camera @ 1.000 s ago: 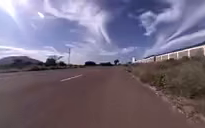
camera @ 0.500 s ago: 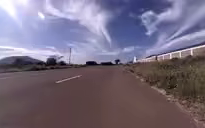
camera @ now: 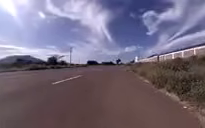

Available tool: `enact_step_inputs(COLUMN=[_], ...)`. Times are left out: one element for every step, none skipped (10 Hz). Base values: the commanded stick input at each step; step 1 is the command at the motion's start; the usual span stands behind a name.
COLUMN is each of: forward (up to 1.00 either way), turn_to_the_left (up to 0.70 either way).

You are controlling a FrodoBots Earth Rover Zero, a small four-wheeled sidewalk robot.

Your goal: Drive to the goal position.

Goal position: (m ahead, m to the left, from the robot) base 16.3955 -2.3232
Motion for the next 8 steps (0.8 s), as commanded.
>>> enact_step_inputs(forward=[0.85,0.85,0.85,0.85,0.85,0.85,0.85,0.85], turn_to_the_left=[0.00,0.00,0.00,0.00,0.00,0.00,-0.02,-0.18])
